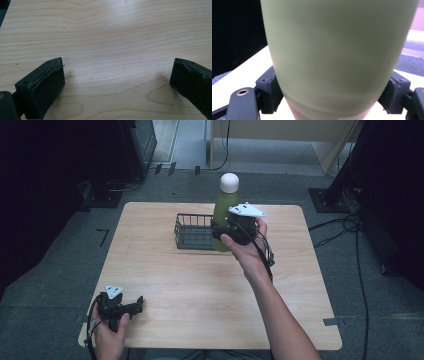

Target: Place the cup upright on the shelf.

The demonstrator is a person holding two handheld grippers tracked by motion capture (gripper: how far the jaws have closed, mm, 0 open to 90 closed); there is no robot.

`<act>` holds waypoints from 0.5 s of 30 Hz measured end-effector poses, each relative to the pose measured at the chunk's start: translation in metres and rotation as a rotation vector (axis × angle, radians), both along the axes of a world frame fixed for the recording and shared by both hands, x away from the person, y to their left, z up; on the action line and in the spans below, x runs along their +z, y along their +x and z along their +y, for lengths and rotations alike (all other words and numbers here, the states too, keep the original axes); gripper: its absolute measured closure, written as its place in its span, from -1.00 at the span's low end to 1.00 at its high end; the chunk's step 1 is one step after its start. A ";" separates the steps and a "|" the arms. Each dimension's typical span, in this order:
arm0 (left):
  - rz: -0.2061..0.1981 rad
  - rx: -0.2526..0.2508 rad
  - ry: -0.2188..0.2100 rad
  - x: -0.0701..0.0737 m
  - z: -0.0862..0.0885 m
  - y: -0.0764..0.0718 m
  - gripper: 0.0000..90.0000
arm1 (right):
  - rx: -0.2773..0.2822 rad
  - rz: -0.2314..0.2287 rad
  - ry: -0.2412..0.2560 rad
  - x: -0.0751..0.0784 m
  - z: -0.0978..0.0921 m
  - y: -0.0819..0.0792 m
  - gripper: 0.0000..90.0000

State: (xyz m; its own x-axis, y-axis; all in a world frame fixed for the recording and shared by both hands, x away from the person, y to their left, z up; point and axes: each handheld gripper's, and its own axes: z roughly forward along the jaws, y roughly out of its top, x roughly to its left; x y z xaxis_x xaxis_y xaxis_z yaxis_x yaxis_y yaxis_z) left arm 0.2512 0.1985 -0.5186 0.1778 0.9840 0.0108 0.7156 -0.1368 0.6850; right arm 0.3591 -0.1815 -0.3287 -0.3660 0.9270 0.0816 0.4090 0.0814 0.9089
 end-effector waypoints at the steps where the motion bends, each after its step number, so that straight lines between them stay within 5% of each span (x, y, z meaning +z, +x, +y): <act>1: 0.000 0.000 0.000 0.000 0.000 0.000 -1.00 | -0.005 0.001 -0.003 0.000 0.000 0.003 -0.55; 15: -0.002 0.000 -0.001 0.000 0.000 0.000 -1.00 | -0.064 0.024 -0.008 0.002 -0.004 0.043 -0.55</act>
